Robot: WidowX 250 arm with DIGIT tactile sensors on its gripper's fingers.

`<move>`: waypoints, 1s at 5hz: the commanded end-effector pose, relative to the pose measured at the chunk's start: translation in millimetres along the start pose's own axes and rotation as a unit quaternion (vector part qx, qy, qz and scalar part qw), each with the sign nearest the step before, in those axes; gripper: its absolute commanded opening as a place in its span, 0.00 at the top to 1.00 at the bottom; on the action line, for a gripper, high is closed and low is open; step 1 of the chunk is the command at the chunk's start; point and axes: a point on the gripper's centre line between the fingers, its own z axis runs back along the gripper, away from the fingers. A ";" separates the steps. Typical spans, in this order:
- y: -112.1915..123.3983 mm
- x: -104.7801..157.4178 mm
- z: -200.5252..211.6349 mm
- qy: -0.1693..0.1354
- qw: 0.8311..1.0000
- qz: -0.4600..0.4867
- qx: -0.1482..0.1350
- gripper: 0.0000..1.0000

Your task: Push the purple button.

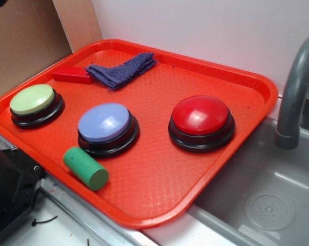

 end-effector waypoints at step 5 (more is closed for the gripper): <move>-33.6 37.9 -155.5 -0.003 0.990 -0.139 0.005 0.00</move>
